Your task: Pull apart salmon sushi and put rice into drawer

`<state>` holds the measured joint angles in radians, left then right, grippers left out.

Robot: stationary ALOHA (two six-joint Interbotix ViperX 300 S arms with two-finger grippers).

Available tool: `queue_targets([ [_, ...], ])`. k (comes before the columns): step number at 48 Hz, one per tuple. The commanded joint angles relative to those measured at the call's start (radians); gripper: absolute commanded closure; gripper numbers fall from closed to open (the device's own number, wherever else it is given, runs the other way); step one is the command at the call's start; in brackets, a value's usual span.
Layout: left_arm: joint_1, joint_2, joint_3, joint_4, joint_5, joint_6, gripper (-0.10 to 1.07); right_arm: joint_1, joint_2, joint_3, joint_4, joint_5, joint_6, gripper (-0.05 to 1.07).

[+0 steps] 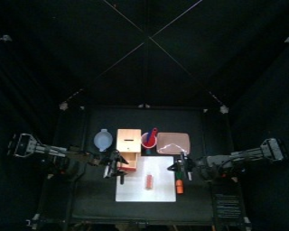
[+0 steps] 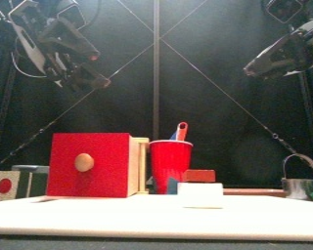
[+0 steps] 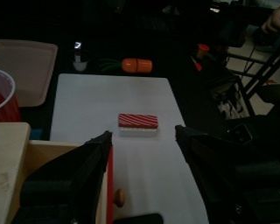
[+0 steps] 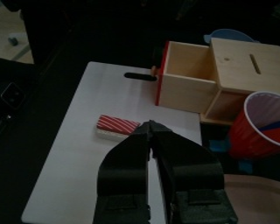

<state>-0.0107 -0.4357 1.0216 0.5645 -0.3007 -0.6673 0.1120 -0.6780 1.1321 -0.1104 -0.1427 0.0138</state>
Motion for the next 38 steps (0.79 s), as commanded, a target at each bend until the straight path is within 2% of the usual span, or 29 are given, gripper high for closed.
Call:
queue_targets([
  [1, 0.005, -0.005, -0.011, 0.002, -0.009, 0.005, 0.04, -0.003, -0.005, -0.005, 0.0, -0.011, 0.0, 1.0],
  [13, 0.008, -0.005, -0.021, -0.035, -0.011, 0.009, 0.04, -0.005, -0.003, -0.006, 0.0, -0.009, -0.002, 1.0],
  [19, 0.009, 0.015, -0.048, -0.112, -0.009, 0.011, 0.05, -0.009, -0.003, -0.002, 0.0, -0.009, -0.002, 1.0],
  [28, -0.003, 0.118, -0.143, -0.222, 0.018, 0.012, 0.05, -0.011, -0.002, 0.0, -0.002, -0.002, -0.002, 1.0],
  [35, -0.012, 0.21, -0.261, -0.304, 0.15, 0.012, 0.05, -0.011, -0.002, 0.009, 0.002, 0.0, 0.0, 1.0],
  [38, -0.02, 0.259, -0.336, -0.36, 0.276, 0.008, 0.05, -0.011, 0.003, 0.012, 0.011, 0.0, 0.003, 1.0],
])
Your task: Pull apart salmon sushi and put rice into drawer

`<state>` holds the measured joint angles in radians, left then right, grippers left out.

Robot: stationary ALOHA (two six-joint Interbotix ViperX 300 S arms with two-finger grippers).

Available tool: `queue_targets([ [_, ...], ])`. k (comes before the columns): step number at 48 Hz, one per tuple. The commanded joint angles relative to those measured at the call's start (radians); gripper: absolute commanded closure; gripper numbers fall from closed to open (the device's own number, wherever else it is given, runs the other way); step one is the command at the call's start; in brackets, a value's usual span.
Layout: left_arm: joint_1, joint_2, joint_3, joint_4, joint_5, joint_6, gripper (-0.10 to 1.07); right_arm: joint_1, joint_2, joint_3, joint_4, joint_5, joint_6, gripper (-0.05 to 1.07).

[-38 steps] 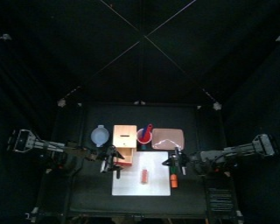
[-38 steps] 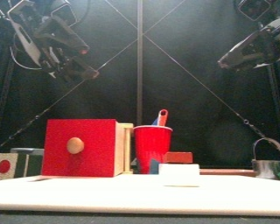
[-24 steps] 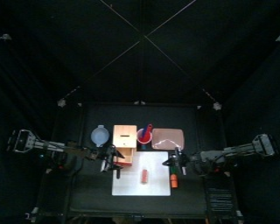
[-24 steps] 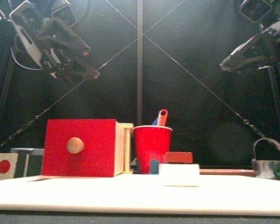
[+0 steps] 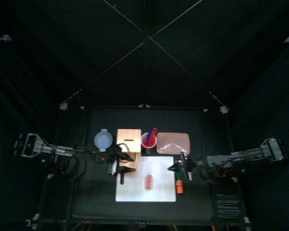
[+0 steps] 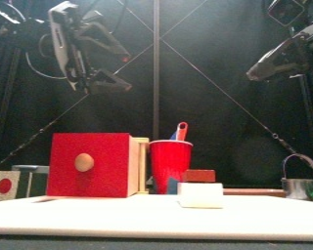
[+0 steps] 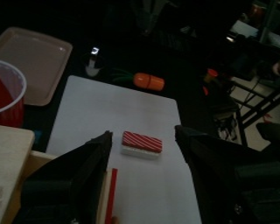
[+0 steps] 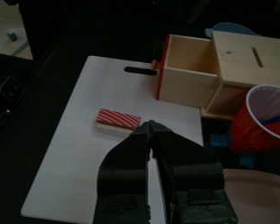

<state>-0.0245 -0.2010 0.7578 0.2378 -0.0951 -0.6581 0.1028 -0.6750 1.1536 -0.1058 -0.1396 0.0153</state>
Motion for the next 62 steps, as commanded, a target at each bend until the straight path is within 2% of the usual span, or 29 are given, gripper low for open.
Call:
queue_targets([
  [1, -0.012, 0.044, -0.107, -0.064, 0.135, -0.002, 0.05, -0.002, 0.002, -0.009, 0.009, -0.003, 0.002, 1.0],
  [6, -0.015, 0.095, -0.204, -0.146, 0.337, 0.0, 0.05, -0.002, 0.008, -0.009, 0.011, -0.003, -0.002, 1.0],
  [10, -0.014, 0.155, -0.308, -0.215, 0.552, -0.006, 0.05, -0.009, 0.014, -0.009, 0.006, -0.003, -0.002, 1.0],
  [12, -0.015, 0.178, -0.344, -0.238, 0.611, -0.008, 0.05, -0.011, 0.015, -0.009, 0.006, -0.003, -0.002, 1.0],
  [16, -0.028, 0.232, -0.417, -0.281, 0.68, -0.008, 0.05, -0.015, 0.02, -0.009, 0.006, -0.003, -0.003, 1.0],
  [23, -0.057, 0.319, -0.526, -0.318, 0.741, -0.021, 0.05, -0.017, 0.026, -0.005, -0.006, -0.003, -0.003, 1.0],
  [31, -0.058, 0.417, -0.632, -0.36, 0.885, -0.115, 0.05, -0.017, 0.028, 0.005, -0.015, -0.003, -0.003, 1.0],
  [37, -0.06, 0.466, -0.69, -0.341, 0.95, -0.23, 0.05, -0.017, 0.023, 0.017, -0.015, 0.003, -0.002, 1.0],
  [44, -0.089, 0.514, -0.741, -0.196, 0.966, -0.428, 0.05, -0.026, 0.0, 0.034, -0.026, 0.072, -0.008, 1.0],
  [48, -0.114, 0.537, -0.756, -0.109, 0.988, -0.565, 0.05, -0.04, -0.026, 0.032, -0.04, 0.156, -0.005, 1.0],
  [52, -0.14, 0.549, -0.759, -0.06, 1.005, -0.661, 0.05, -0.043, -0.058, 0.032, -0.046, 0.225, -0.003, 1.0],
  [57, -0.172, 0.557, -0.759, -0.046, 1.008, -0.746, 0.05, -0.043, -0.097, 0.034, -0.048, 0.262, -0.003, 1.0],
  [62, -0.192, 0.566, -0.762, -0.044, 1.006, -0.79, 0.05, -0.043, -0.118, 0.035, -0.048, 0.264, -0.003, 1.0],
])
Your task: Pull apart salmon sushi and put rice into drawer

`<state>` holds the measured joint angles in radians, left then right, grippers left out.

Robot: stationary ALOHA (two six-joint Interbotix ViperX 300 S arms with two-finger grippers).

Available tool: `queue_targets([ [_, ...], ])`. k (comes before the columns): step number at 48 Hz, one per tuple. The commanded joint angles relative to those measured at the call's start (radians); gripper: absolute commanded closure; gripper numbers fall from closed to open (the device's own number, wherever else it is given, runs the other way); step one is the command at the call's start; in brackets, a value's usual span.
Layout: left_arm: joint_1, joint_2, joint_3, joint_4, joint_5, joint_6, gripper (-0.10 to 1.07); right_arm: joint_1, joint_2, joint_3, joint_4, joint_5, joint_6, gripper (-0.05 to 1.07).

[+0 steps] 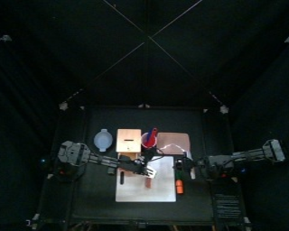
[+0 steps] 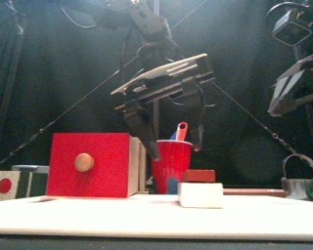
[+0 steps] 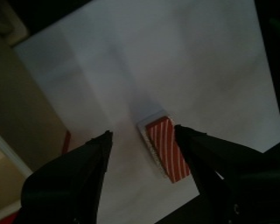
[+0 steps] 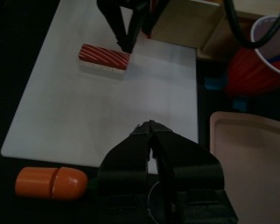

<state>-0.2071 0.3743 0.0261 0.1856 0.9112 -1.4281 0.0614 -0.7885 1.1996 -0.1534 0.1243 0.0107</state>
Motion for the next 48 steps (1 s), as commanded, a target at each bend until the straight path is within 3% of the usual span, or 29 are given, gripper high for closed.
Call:
queue_targets([
  [1, -0.012, -0.006, -0.031, 0.008, 0.0, -0.026, 0.05, -0.003, -0.005, -0.011, 0.0, -0.002, 0.0, 1.0],
  [48, -0.005, 0.091, -0.117, 0.0, 0.002, -0.041, 0.05, -0.003, 0.003, -0.003, -0.003, -0.002, 0.002, 1.0],
])
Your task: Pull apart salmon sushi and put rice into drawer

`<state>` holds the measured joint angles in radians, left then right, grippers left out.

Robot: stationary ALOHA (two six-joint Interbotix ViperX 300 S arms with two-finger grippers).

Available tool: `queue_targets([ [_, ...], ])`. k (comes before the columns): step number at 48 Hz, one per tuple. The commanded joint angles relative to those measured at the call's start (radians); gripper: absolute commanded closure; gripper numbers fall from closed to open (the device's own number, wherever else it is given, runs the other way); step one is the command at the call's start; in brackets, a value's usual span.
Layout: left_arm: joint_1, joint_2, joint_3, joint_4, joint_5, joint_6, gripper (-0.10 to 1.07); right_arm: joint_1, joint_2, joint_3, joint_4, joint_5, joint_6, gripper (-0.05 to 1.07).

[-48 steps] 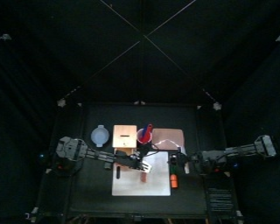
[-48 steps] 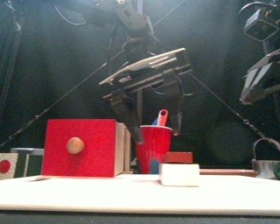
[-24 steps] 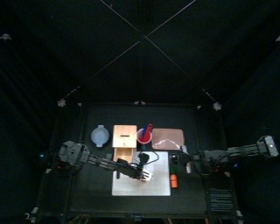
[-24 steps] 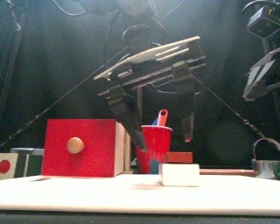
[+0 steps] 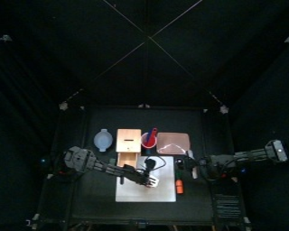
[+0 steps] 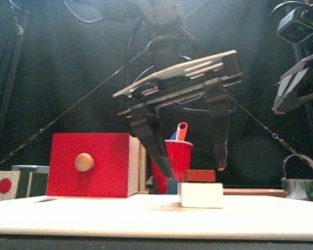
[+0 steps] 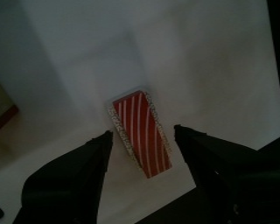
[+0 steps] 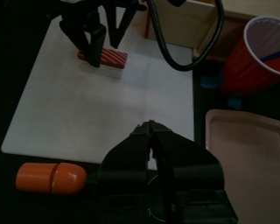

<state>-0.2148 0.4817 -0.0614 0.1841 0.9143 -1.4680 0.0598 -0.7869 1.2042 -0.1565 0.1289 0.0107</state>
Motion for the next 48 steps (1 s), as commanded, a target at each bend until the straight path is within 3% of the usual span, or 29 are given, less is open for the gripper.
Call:
queue_targets([
  [1, 0.003, -0.017, -0.031, 0.002, -0.002, -0.003, 0.05, -0.002, 0.002, -0.008, 0.002, -0.006, 0.002, 1.0],
  [16, 0.003, -0.017, -0.037, 0.002, 0.009, -0.005, 0.06, -0.002, 0.002, 0.006, 0.006, -0.006, 0.003, 1.0],
  [29, 0.003, -0.009, -0.04, -0.015, 0.009, -0.003, 0.21, -0.002, 0.002, 0.005, 0.006, -0.006, 0.003, 1.0],
  [48, 0.003, -0.003, -0.048, -0.026, 0.012, -0.006, 0.23, -0.002, 0.002, 0.009, 0.008, -0.006, 0.003, 1.0],
])
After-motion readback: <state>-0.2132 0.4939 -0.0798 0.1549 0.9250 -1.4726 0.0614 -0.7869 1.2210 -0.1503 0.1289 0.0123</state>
